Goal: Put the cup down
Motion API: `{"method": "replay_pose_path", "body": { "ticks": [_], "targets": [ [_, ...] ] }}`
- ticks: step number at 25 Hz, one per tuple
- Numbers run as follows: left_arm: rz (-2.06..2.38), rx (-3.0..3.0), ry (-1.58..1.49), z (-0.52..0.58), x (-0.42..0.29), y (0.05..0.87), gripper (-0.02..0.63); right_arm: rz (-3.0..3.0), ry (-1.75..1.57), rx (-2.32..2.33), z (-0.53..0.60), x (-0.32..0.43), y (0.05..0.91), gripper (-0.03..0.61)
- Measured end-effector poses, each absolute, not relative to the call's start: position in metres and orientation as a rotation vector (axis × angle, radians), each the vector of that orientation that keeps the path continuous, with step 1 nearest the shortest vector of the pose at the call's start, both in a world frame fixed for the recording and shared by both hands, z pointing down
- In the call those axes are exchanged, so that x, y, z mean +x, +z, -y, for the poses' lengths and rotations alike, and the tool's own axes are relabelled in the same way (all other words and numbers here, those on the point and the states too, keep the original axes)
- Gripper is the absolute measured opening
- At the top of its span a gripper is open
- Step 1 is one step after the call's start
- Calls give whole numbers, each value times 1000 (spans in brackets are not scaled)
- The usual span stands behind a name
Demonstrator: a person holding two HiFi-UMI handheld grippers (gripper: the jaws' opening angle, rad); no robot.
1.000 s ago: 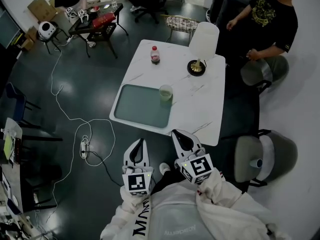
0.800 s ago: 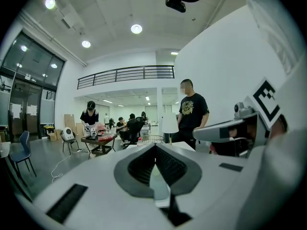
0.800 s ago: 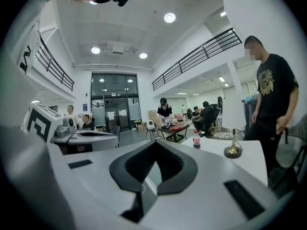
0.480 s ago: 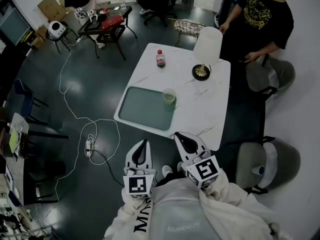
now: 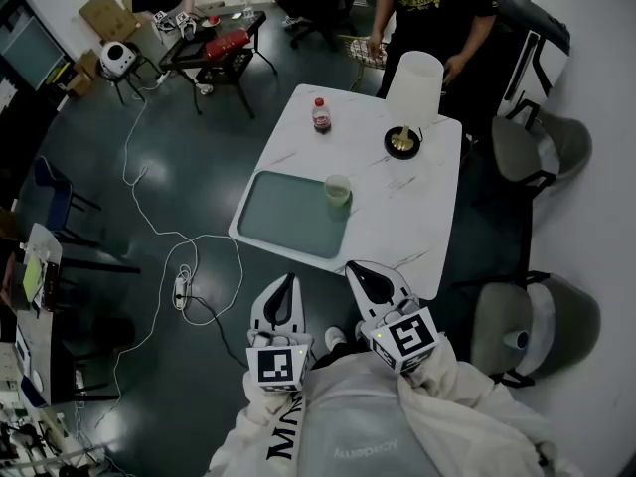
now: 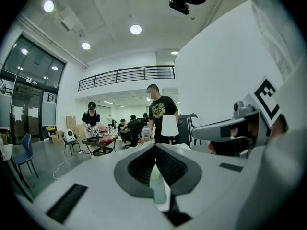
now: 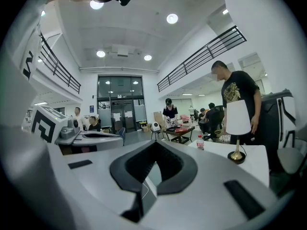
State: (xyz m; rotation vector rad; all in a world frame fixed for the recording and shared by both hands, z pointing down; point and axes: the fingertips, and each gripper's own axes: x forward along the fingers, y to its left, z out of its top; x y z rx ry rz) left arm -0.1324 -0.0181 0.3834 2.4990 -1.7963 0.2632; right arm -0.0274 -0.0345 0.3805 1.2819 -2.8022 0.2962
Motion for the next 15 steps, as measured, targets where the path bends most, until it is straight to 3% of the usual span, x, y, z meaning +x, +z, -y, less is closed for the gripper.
{"method": "replay_pose_path", "body": {
  "ticks": [15],
  "targets": [
    [1791, 2508, 273, 20, -127, 383, 11, 2796, 336, 1279, 36, -26, 385, 5]
  ]
}}
